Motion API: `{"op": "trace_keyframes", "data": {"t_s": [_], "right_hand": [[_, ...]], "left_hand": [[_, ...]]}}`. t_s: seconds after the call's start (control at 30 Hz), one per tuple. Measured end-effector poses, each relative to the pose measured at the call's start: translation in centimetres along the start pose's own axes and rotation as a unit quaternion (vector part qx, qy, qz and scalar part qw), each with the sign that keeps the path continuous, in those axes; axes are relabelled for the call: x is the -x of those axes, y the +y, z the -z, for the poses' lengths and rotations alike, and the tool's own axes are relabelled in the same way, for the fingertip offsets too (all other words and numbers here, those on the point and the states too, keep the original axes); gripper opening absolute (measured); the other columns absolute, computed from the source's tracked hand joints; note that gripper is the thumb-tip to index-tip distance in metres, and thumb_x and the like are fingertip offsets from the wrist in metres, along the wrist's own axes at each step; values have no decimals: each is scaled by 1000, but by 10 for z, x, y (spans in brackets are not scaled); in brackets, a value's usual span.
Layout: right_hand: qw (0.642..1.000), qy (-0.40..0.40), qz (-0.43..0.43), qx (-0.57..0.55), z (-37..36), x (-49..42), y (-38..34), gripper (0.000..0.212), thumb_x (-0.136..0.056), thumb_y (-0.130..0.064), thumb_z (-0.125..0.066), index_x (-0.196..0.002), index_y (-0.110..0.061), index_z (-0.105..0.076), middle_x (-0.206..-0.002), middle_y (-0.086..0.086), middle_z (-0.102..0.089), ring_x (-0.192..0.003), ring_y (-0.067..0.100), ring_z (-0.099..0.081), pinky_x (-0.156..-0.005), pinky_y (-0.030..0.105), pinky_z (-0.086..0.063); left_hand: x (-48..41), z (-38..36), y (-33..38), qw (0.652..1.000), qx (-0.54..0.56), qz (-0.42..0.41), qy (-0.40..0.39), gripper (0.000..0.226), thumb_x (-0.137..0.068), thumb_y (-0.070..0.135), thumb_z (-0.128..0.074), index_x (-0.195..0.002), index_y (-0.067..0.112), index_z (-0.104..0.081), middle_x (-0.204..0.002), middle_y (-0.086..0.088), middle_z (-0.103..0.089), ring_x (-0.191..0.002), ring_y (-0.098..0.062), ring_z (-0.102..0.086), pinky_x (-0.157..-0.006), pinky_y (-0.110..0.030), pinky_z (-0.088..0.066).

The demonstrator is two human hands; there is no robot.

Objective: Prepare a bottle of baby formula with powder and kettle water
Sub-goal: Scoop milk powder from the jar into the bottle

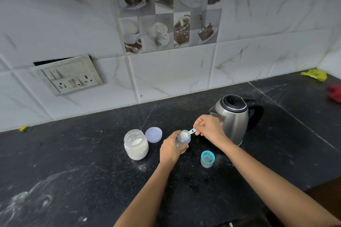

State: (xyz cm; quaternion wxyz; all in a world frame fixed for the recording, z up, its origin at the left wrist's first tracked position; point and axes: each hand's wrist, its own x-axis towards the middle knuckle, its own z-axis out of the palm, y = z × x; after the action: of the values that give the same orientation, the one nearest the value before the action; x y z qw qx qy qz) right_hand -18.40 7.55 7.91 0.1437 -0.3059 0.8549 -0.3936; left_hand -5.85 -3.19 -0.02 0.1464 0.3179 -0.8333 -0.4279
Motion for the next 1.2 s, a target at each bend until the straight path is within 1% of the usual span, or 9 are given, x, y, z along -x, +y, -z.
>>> {"op": "trace_keyframes", "data": {"t_s": [0.17,0.3,0.37,0.43,0.6,0.83,0.97,1.1,1.2], "right_hand": [[995,-29,49,87,-1,-4,-4,9,-90,-10,-64,-85,-18,-65,-72,-3,-69,-61,2,-64,-62,16,-50],[981,-59,104,155,-3,-5,-6,9,-92,-11,-61,-87,-17,-64,-74,-5,-65,-66,6,-62,-72,25,-55],[966,-76,142,200,-7,-3,-6,9,-95,-13,-57,-91,-19,-63,-74,-4,-64,-67,9,-60,-71,31,-57],[955,-85,172,228,-10,1,-3,7,-96,-17,-55,-95,-20,-62,-78,-2,-65,-69,12,-61,-68,33,-56],[945,-70,225,227,-12,9,4,8,-96,-21,-57,-101,-18,-63,-85,-1,-68,-72,13,-62,-69,33,-55],[945,-85,223,222,-9,13,9,11,-96,-19,-59,-106,-18,-62,-91,-1,-67,-77,9,-62,-73,27,-56],[949,-69,225,211,-10,13,7,8,-95,-18,-59,-102,-16,-63,-88,0,-67,-75,11,-62,-72,31,-56],[949,-85,212,217,-11,12,7,8,-95,-18,-59,-101,-16,-64,-88,1,-67,-77,12,-63,-72,34,-57],[955,-67,208,202,-10,11,7,9,-95,-18,-60,-104,-16,-63,-89,1,-68,-77,12,-63,-72,33,-57]], "left_hand": [[0,-1,-2,1000,9,1,-4,59,-74,26,-76,-128,29,-52,-119,8,-62,-107,-11,-57,-90,-28,-45],[-1,-3,-2,1000,9,-4,-12,61,-75,25,-76,-130,28,-51,-123,7,-61,-111,-11,-55,-94,-28,-43],[-2,-3,-1,1000,14,-12,-12,59,-75,26,-76,-128,28,-51,-121,7,-61,-108,-9,-56,-94,-27,-44],[-2,-4,0,1000,24,-9,-11,59,-75,24,-76,-128,28,-50,-121,8,-61,-108,-9,-56,-95,-29,-45],[-4,-4,-4,999,44,-6,-5,59,-74,23,-77,-127,28,-51,-119,8,-63,-106,-8,-57,-96,-31,-47],[-2,-4,-8,997,73,2,6,58,-75,17,-78,-126,27,-53,-118,8,-63,-106,-8,-58,-98,-34,-47],[-2,-6,-7,997,77,1,0,58,-75,16,-77,-126,25,-53,-119,7,-63,-107,-8,-57,-99,-33,-46],[-2,-7,-7,997,75,8,-2,59,-76,17,-78,-128,25,-51,-121,7,-62,-109,-8,-57,-101,-33,-45],[-1,-7,-8,997,80,12,5,59,-75,17,-78,-127,27,-52,-120,8,-62,-108,-7,-57,-100,-32,-45]]}}
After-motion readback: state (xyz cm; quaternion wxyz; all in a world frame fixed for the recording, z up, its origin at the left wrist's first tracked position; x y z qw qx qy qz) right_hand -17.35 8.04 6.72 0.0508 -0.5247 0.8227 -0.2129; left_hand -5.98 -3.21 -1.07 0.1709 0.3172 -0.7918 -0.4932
